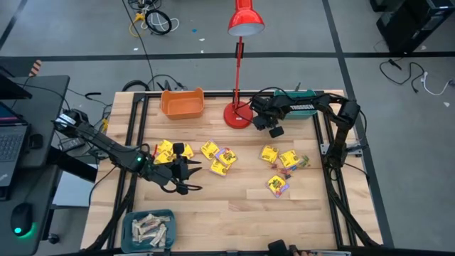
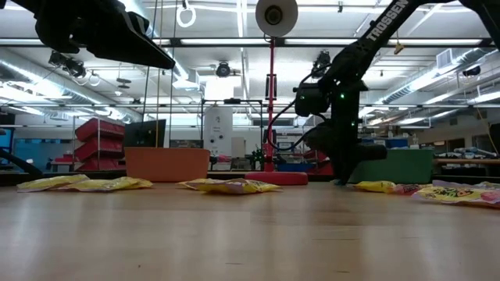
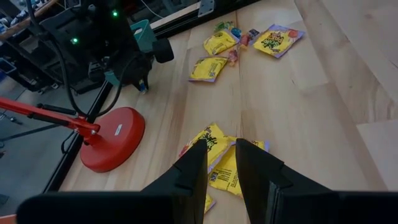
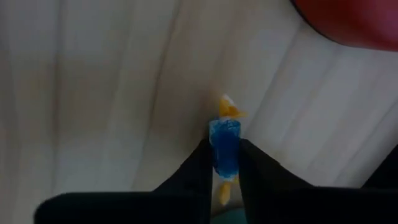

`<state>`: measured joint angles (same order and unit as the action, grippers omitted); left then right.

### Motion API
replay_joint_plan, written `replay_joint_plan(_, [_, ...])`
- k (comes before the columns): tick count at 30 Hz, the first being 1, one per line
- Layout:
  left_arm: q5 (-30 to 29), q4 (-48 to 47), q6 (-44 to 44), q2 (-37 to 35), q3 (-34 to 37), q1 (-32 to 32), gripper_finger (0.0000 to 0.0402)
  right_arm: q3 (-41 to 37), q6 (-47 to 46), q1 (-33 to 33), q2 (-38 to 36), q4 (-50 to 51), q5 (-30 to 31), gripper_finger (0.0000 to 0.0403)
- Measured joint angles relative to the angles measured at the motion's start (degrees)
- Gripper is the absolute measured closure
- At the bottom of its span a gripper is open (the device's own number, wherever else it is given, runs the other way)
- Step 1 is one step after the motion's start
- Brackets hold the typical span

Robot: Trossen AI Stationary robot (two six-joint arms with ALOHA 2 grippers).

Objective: Sort candy
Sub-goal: Put the small blue candy into the green bin

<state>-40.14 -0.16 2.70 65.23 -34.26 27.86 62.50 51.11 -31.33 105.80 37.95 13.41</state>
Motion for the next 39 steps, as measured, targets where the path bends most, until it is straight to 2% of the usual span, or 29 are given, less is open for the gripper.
replay_joint_plan(4, [0.0, 0.0, 0.02, 0.0, 0.0, 0.0, 0.0314, 0.0, -0.11, 0.02, 0.0, 0.0, 0.09, 0.0369])
replay_joint_plan(11, [0.02, 0.02, 0.02, 0.0, 0.0, 0.0, 0.0314, 0.6, -0.39, 0.02, 0.1, 1.17, 1.78, 0.0362])
replay_joint_plan(19, [0.02, 0.01, 0.02, 0.0, 0.0, 0.0, 0.0314, 7.82, -5.09, 0.02, 0.09, 6.76, 0.26, 0.0372])
replay_joint_plan(31, [0.02, -0.02, 0.02, 0.0, 0.0, 0.0, 0.0314, 24.23, -17.7, -0.79, -0.18, 24.21, -1.71, 0.0378])
replay_joint_plan(39, [0.04, -0.07, 0.31, 0.0, 0.0, 0.0, 0.0314, 25.7, -26.86, -5.71, -6.28, 26.26, -6.56, 0.038])
